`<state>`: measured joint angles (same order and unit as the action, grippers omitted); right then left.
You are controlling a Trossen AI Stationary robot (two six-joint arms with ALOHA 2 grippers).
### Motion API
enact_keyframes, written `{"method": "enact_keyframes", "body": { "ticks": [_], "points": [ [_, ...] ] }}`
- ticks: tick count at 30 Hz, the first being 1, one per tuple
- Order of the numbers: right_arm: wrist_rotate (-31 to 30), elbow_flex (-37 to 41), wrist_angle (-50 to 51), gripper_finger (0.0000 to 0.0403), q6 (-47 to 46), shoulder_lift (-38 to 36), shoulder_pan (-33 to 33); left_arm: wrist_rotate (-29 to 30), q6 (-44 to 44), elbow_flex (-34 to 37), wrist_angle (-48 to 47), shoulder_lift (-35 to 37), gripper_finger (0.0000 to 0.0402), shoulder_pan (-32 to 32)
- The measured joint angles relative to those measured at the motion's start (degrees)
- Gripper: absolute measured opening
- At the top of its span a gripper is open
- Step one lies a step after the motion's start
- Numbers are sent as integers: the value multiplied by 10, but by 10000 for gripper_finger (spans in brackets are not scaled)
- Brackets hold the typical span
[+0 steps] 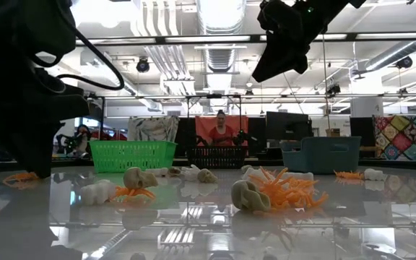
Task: Sort Halloween decoration
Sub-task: Put the gray skull toy into the green bin
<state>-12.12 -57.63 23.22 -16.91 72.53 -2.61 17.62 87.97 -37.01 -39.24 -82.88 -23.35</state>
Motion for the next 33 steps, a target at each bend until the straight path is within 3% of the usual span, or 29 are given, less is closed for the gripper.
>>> {"method": "enact_keyframes", "body": {
  "ticks": [7, 18, 27, 33],
  "points": [
    [0, 0, 0, 91, 0, 0, 0, 0, -13, -8, -9, 1, 37, 0],
    [0, 0, 0, 86, 0, 0, 0, 17, -108, -88, -85, 20, 37, 8],
    [4, 0, 4, 88, -6, 0, 2, 90, -374, -183, -94, 47, 36, 69],
    [7, 0, 17, 80, -13, 0, 19, 100, -642, -230, -81, 46, 36, 149]
  ]
}}
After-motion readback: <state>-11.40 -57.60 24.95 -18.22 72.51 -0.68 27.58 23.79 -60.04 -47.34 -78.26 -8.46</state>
